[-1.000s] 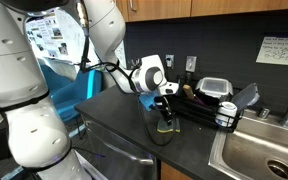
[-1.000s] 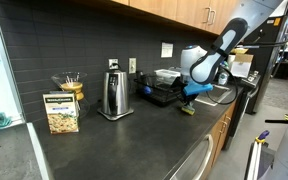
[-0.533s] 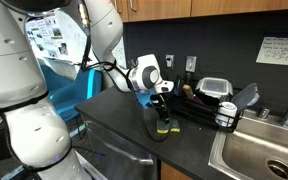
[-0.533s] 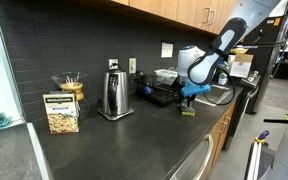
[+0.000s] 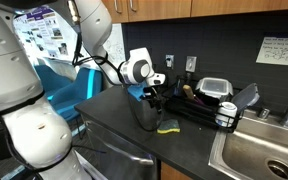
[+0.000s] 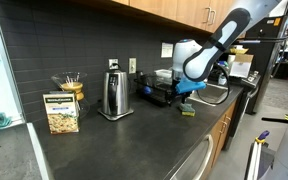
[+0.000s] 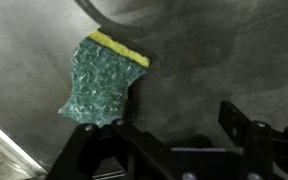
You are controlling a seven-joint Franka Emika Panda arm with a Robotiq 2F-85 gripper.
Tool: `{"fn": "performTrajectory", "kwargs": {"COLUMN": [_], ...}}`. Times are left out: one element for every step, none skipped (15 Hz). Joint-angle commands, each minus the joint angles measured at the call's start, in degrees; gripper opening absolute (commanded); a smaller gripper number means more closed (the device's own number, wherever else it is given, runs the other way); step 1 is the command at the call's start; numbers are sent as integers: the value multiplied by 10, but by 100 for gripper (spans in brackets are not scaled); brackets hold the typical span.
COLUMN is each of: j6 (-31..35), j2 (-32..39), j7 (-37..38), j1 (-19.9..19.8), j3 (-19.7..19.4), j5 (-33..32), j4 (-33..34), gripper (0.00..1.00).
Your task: Clean the counter
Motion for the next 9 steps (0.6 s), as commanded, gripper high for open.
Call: {"fn": "performTrajectory", "kwargs": {"j6": [-16,-17,-23,-30,-37,-49,-63,-78,-91], "j2": [-58,-67,-78,-87,-95,-107,-117,-128,-138], "j7": [-81,-102,-123,-141,-159,-174,-193,-205,-218], "j1": [18,23,28,32,36,40,45,47,50], "j3": [18,24,30,35,39,43,45,48,49], "j5": [86,109,132,151,170,185,203,213,223], "j4": [-37,-42,-48,-52,-55,-57,-58,-58,-58], "gripper": [85,84,85,84,85,86,87,88,89]}}
